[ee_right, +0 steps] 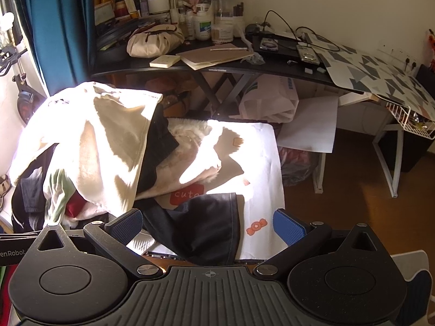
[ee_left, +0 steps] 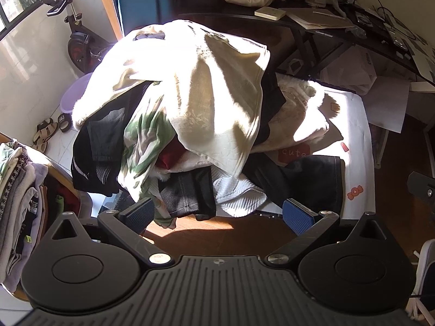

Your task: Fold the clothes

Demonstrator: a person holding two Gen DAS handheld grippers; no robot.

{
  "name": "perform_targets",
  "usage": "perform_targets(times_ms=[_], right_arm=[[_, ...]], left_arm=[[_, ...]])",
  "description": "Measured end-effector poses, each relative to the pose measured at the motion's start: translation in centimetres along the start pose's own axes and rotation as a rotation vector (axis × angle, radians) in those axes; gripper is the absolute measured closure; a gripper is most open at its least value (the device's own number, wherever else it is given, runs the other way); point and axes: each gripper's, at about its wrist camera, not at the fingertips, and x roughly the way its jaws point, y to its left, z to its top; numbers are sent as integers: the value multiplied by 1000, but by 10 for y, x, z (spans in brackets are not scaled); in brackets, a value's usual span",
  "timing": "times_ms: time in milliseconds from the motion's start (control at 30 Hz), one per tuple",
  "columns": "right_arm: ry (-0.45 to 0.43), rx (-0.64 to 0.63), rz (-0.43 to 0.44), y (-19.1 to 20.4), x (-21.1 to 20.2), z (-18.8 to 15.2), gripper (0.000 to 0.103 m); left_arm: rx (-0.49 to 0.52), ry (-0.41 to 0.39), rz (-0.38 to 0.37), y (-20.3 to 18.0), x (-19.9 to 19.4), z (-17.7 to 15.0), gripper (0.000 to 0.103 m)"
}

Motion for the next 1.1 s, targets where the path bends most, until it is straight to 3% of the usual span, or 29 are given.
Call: perform_targets(times_ms=[1100], right_arm=[[33, -36, 65, -80, 50, 43, 1]], left_arm=[[14, 21, 59, -93, 13, 31, 1]])
